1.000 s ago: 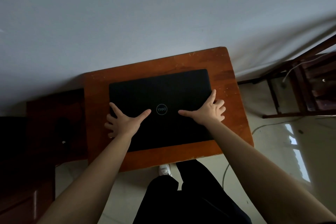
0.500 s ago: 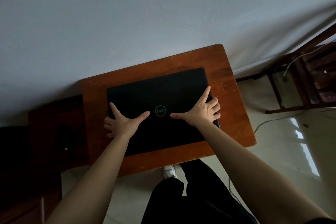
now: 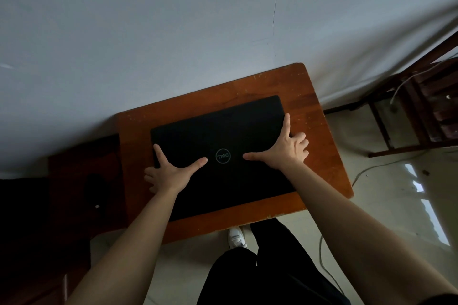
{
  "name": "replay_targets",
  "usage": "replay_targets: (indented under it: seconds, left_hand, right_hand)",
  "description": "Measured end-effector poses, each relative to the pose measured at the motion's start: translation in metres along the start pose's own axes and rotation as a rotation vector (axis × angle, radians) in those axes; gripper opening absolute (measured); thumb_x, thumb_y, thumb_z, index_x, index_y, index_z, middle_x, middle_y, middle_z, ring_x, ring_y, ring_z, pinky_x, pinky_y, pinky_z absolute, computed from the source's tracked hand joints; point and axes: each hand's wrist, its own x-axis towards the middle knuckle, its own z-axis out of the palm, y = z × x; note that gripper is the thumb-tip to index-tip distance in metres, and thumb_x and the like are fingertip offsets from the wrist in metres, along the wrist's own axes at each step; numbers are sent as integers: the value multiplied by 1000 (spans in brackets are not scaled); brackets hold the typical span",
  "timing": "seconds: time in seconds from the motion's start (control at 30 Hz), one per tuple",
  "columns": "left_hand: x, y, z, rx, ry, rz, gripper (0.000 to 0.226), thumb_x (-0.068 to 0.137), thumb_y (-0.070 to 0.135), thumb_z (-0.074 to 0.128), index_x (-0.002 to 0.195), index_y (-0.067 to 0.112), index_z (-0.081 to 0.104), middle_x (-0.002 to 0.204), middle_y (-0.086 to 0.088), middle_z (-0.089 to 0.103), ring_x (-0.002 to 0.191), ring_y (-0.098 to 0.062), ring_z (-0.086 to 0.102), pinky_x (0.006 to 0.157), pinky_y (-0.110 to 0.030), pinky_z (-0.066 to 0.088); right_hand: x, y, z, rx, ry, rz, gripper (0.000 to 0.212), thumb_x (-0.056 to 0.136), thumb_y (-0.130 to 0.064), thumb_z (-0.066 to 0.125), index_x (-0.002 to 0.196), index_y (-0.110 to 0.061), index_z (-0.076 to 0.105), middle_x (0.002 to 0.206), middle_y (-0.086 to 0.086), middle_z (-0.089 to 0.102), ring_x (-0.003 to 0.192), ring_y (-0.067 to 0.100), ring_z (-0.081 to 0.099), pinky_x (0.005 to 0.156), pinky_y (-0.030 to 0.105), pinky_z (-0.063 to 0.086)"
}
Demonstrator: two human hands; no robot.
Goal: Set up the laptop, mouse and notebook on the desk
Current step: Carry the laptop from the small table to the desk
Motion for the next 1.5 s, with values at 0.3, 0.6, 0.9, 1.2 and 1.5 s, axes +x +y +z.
replay_targets:
  seconds: [0.3, 0.6, 0.9, 1.2, 1.5]
  left_hand:
    - [-13, -16, -3, 13, -14, 27, 149, 29, 94, 70, 148, 55, -10, 151, -23, 19, 139, -43, 24, 109, -63, 33]
    - [-30, -22, -41, -425, -181, 52, 126, 49, 91, 67, 151, 24, 36, 153, -6, 42, 136, -34, 45, 107, -54, 42]
    - [-86, 19, -28, -366, -769, 352, 110, 63, 94, 49, 151, 29, 37, 156, -1, 39, 144, -27, 34, 118, -51, 24]
    - [-205, 81, 54, -35, -1001, 693, 104, 61, 100, 44, 142, 35, 46, 137, 5, 54, 124, -24, 53, 96, -42, 43]
    - [-355, 158, 177, 27, -999, 851, 92, 69, 97, 32, 132, 34, 58, 106, 2, 73, 104, -23, 66, 80, -37, 53]
  right_hand:
    - [-20, 16, 0, 49, -54, 86, 170, 28, -80, 86, 151, -39, -24, 145, 20, 29, 135, 39, 34, 104, 51, 42]
    - [-70, 86, -21, 848, -144, 229, 118, 36, -78, 87, 131, -19, 50, 118, 6, 65, 99, 29, 69, 89, 48, 59]
    - [-163, 199, -73, 1231, -165, 162, 54, 76, -83, 55, 80, -36, 82, 85, -4, 79, 78, 20, 77, 55, 29, 59]
    - [-276, 384, -79, 1483, 51, 332, 111, 58, -94, 55, 152, -40, 34, 149, 18, 42, 130, 47, 46, 105, 62, 41]
    - [-326, 544, -72, 1844, 332, 435, 98, 67, -96, 44, 145, -36, 48, 135, 22, 57, 120, 46, 56, 90, 57, 50]
